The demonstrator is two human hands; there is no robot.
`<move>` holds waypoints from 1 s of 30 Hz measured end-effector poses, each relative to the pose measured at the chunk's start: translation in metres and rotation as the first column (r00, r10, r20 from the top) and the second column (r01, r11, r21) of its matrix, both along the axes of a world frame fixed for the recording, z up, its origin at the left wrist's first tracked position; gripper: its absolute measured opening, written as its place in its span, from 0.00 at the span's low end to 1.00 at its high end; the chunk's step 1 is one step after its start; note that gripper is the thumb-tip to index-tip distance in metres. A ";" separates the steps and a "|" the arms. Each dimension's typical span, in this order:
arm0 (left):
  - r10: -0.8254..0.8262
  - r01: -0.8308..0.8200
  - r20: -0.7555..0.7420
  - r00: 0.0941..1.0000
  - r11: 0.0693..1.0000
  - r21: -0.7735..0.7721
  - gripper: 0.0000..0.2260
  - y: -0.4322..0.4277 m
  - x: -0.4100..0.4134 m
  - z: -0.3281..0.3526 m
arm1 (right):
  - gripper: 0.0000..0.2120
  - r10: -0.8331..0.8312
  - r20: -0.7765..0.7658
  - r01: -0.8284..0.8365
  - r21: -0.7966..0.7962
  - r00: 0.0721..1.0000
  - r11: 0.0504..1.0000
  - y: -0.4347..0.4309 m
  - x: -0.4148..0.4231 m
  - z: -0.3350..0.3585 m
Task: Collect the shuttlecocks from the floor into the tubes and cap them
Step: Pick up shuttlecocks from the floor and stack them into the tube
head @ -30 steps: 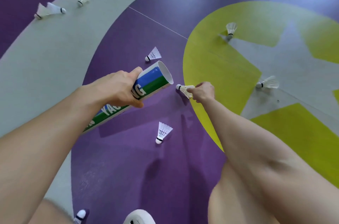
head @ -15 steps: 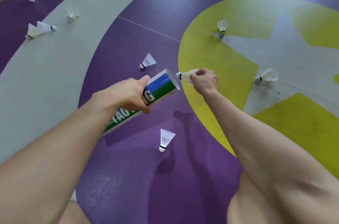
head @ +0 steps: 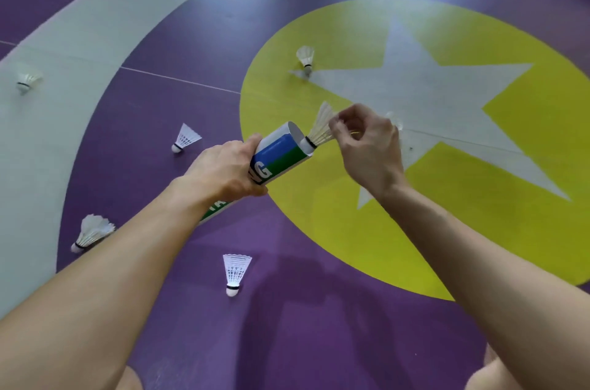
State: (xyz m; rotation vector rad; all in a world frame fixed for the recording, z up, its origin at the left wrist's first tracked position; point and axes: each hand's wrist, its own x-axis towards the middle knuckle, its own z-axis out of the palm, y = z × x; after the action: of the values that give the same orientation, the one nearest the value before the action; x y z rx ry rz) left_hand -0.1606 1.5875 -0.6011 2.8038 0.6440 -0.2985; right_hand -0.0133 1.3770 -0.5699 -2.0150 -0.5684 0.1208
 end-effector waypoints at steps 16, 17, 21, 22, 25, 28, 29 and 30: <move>0.074 -0.013 0.457 0.887 0.991 -0.134 0.36 -0.042 0.003 -0.001 | 0.07 0.282 0.058 -0.242 -0.370 0.958 0.897 -0.057 0.043 -0.001; 0.085 -0.003 0.515 0.853 0.988 -0.157 0.36 -0.042 0.006 0.001 | 0.07 0.295 0.027 -0.256 -0.424 0.955 0.869 -0.062 0.048 -0.007; 0.082 0.035 0.585 0.807 0.982 -0.186 0.37 -0.045 0.017 0.002 | 0.07 0.310 -0.057 -0.293 -0.525 0.949 0.799 -0.076 0.061 -0.017; 0.070 0.040 0.580 0.811 0.984 -0.175 0.37 -0.047 0.017 0.000 | 0.07 0.317 -0.073 -0.305 -0.540 0.946 0.784 -0.076 0.061 -0.018; 0.064 0.050 0.573 0.817 0.982 -0.181 0.37 -0.051 0.019 -0.001 | 0.09 0.335 -0.099 -0.332 -0.555 0.937 0.763 -0.074 0.061 -0.019; 0.118 0.014 0.578 0.807 0.976 -0.219 0.37 -0.047 0.019 0.003 | 0.12 0.372 -0.096 -0.358 -0.570 0.923 0.740 -0.067 0.057 -0.021; 0.128 0.001 0.565 0.815 0.975 -0.222 0.37 -0.045 0.016 0.005 | 0.13 0.387 -0.097 -0.370 -0.568 0.917 0.735 -0.064 0.055 -0.021; 0.132 -0.009 0.555 0.821 0.976 -0.220 0.37 -0.043 0.013 0.006 | 0.14 0.406 -0.100 -0.387 -0.569 0.908 0.726 -0.060 0.053 -0.023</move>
State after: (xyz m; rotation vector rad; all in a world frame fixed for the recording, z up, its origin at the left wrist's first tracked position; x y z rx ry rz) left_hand -0.1476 1.5443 -0.5947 2.4619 0.5281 0.4537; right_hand 0.0399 1.3171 -0.5926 -2.4500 -1.0887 0.5906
